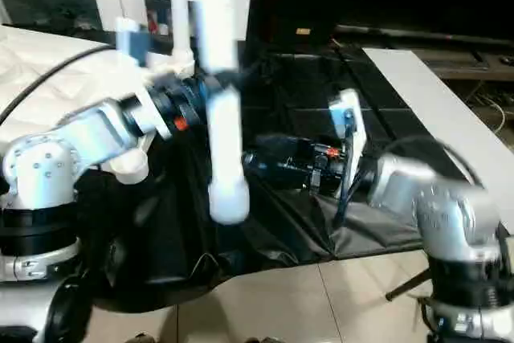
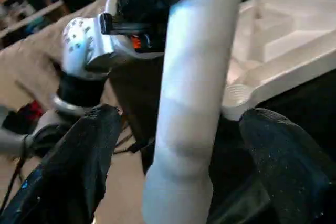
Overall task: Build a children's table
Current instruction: Pick table leg
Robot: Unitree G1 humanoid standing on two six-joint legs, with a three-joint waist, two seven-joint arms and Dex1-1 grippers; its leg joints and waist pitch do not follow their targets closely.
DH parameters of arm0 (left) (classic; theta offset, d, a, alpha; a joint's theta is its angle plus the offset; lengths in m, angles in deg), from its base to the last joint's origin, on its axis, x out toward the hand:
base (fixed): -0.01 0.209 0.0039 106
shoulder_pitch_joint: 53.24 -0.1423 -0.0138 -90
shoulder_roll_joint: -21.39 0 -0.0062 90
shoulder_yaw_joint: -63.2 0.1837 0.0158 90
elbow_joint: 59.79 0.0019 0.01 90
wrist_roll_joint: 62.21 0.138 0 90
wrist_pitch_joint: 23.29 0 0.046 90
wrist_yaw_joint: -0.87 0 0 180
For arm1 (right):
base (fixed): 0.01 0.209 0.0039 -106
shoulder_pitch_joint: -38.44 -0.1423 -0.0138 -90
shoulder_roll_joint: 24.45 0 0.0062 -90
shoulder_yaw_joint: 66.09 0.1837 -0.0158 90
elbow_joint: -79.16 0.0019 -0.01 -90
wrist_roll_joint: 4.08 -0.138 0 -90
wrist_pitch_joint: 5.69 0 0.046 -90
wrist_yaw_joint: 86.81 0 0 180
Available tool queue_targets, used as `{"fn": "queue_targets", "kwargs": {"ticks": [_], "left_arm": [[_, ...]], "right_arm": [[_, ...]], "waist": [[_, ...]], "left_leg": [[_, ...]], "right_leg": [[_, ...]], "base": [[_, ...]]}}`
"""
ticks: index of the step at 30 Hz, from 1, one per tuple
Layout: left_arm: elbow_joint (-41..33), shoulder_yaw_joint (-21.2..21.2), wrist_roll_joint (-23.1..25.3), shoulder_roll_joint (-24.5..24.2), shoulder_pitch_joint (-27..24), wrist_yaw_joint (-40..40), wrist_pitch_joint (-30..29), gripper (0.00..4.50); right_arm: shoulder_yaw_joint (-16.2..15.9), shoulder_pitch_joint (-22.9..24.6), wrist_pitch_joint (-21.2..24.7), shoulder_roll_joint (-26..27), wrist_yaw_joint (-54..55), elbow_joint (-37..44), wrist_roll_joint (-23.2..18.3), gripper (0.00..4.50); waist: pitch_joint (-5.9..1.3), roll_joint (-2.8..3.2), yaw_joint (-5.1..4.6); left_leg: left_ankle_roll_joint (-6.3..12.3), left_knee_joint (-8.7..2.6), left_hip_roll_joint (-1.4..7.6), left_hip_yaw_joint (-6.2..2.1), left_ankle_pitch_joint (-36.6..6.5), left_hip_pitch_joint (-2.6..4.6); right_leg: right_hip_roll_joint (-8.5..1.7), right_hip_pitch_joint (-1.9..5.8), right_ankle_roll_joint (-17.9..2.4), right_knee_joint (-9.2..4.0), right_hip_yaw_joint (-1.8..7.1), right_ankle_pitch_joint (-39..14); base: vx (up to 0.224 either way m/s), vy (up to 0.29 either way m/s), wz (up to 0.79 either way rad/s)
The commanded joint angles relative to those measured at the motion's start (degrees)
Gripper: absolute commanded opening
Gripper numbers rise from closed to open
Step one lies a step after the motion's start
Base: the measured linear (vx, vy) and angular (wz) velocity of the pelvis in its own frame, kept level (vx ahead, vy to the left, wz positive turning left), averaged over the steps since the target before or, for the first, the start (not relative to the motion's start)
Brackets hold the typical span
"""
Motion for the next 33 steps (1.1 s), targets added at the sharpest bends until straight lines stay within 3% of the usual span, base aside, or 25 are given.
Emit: {"fn": "queue_targets", "kwargs": {"ticks": [1,5,9,14,28,29,33], "left_arm": [[0.0,1.4,-0.1,-0.3,1.4,2.1,0.2,1.86],[1.0,2.7,-0.1,-1.1,2.1,6.0,1.8,1.86],[0.6,1.2,-3.6,0.8,2.8,7.2,1.8,1.86],[0.2,1.2,-4.8,1.3,2.6,8.1,1.6,1.86],[0.1,3.0,-5.1,1.1,2.0,9.7,1.5,1.86],[0.2,3.2,-5.0,1.0,2.1,9.8,1.6,1.86],[0.4,3.3,-4.8,1.0,2.2,10.0,1.8,1.85]], "right_arm": [[-0.5,-1.3,0.6,-1.4,-1.4,-0.8,0.2,3.97],[-3.7,-3.7,-0.1,-1.8,-4.3,-2.3,2.5,3.97],[-5.7,-4.8,-0.7,-0.8,-5.3,-3.3,3.6,3.97],[-6.9,-5.3,-1.1,-0.2,-5.6,-3.8,3.8,3.97],[-7.6,-6.6,-1.2,1.9,-7.9,-4.8,3.0,3.97],[-7.8,-6.6,-1.0,2.1,-8.1,-4.7,2.9,3.71],[-7.9,-6.4,-0.8,2.1,-8.7,-4.7,3.1,3.38]], "waist": [[-3.91,0.10,0.31],[-3.93,0.01,0.41],[-3.95,-0.15,0.61],[-3.96,-0.15,1.06],[-4.01,-0.16,1.12],[-4.00,-0.18,1.15],[-4.03,-0.10,1.15]], "left_leg": [[0.90,-4.30,1.11,0.12,-2.6,0.55],[0.87,-4.25,1.06,0.17,-2.9,0.45],[0.35,-4.21,1.16,0.23,-2.9,0.49],[0.39,-4.24,1.17,0.24,-2.9,0.54],[0.04,-4.30,1.18,0.19,-3.4,0.51],[0.03,-4.29,1.17,0.20,-3.3,0.53],[-0.13,-4.28,1.16,0.19,-3.4,0.52]], "right_leg": [[-3.15,4.14,-8.4,-3.58,2.33,-13.6],[-3.19,4.11,-8.4,-3.69,2.31,-14.4],[-3.32,4.12,-9.0,-3.55,2.38,-14.2],[-3.24,4.12,-9.0,-3.49,2.36,-13.9],[-3.22,4.15,-8.5,-3.50,2.30,-14.3],[-3.20,4.11,-8.4,-3.50,2.32,-14.3],[-3.22,4.16,-8.6,-3.50,2.31,-14.2]], "base": [[0.000,0.000,0.00],[0.000,0.000,0.00],[0.000,0.000,0.00],[0.000,0.000,0.00],[0.000,0.000,0.00],[0.000,0.000,0.00],[0.000,0.000,0.00]]}}
